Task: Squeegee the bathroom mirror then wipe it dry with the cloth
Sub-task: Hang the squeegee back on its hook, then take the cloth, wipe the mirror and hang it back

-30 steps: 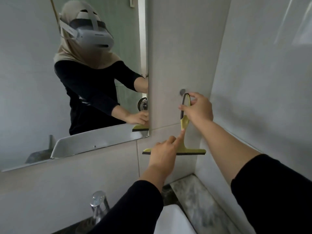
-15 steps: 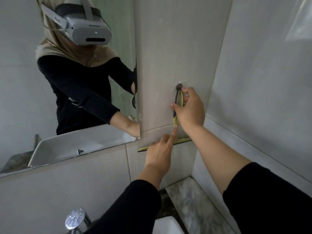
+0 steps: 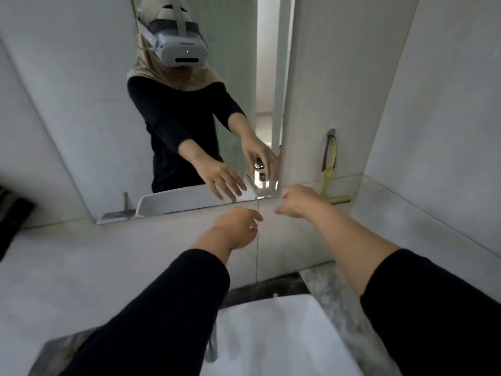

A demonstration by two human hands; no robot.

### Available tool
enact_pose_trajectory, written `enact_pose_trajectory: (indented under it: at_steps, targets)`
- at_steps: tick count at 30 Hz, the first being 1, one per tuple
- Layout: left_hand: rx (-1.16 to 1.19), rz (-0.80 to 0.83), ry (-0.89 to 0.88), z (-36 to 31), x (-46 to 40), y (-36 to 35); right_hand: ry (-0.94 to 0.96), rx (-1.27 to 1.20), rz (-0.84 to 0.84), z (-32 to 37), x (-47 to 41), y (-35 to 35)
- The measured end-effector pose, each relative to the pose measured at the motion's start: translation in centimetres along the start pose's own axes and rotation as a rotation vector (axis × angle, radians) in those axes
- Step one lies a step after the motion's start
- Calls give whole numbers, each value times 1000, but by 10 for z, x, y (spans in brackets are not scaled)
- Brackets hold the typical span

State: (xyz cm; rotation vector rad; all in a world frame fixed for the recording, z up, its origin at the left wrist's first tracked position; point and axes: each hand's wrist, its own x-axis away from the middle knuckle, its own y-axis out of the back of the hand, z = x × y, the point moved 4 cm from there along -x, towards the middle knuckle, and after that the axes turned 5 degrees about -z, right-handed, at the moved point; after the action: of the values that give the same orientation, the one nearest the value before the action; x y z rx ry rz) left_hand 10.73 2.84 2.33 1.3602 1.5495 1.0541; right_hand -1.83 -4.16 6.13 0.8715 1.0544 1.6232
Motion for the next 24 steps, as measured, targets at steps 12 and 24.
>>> enact_pose_trajectory:
  at_steps: [12, 24]
  targets:
    - [-39, -347, 387, 176, 172, 122, 521, 87, 143, 229, 99, -37]
    - [-74, -873, 746, 299, 253, 199, 850, -477, 215, 399, 123, -90]
